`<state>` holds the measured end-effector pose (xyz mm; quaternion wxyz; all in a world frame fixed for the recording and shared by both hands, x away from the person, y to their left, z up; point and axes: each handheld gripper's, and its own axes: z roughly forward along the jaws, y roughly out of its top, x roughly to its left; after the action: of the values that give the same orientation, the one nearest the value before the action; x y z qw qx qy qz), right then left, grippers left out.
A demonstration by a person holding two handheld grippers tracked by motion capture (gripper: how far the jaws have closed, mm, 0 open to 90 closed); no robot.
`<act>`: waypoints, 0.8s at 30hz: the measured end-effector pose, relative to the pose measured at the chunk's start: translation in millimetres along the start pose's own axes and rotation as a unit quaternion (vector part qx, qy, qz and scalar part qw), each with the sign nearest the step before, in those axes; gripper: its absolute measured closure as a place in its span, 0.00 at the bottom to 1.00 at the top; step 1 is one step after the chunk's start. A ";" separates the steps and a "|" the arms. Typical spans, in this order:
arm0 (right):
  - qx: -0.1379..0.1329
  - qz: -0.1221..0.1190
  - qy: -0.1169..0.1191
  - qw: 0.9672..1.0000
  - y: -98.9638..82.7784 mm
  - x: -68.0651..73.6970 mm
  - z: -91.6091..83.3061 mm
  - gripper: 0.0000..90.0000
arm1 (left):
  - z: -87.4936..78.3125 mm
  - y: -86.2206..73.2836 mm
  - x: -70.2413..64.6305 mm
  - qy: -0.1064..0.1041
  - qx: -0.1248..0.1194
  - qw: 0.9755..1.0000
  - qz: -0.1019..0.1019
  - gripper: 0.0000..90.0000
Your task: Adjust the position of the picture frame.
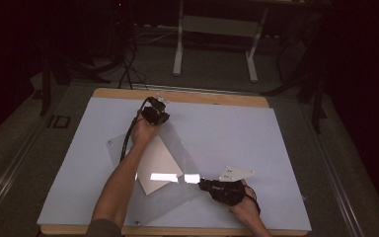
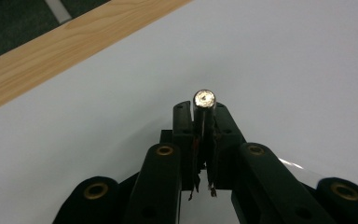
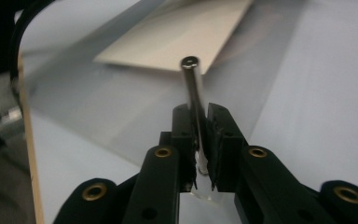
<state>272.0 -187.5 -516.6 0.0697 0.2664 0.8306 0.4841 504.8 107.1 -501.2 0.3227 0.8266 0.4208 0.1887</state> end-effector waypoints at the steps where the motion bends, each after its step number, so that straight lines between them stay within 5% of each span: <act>1: -0.004 0.009 -0.004 1.000 0.1 -4.5 -1.3 0.90 | -1.2 -0.6 1.8 0.003 0.002 1.000 -0.003 0.93; 5: -0.007 0.034 -0.016 0.999 4.3 -18.3 -5.9 0.90 | -6.1 -3.8 9.0 0.004 0.008 1.000 -0.015 0.93; 17: -0.025 0.076 -0.042 0.996 25.8 -57.2 -21.6 0.88 | -35.9 -11.4 36.6 -0.035 0.012 0.999 -0.040 0.94; 24: -0.037 0.084 -0.055 0.994 45.7 -83.1 -27.4 0.88 | -47.4 -14.3 47.5 -0.052 0.011 0.997 -0.056 0.94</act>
<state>349.4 -233.1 -475.7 0.0844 0.3587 0.7820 0.5028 496.3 169.9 -475.0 0.3448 0.8140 0.4511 0.1227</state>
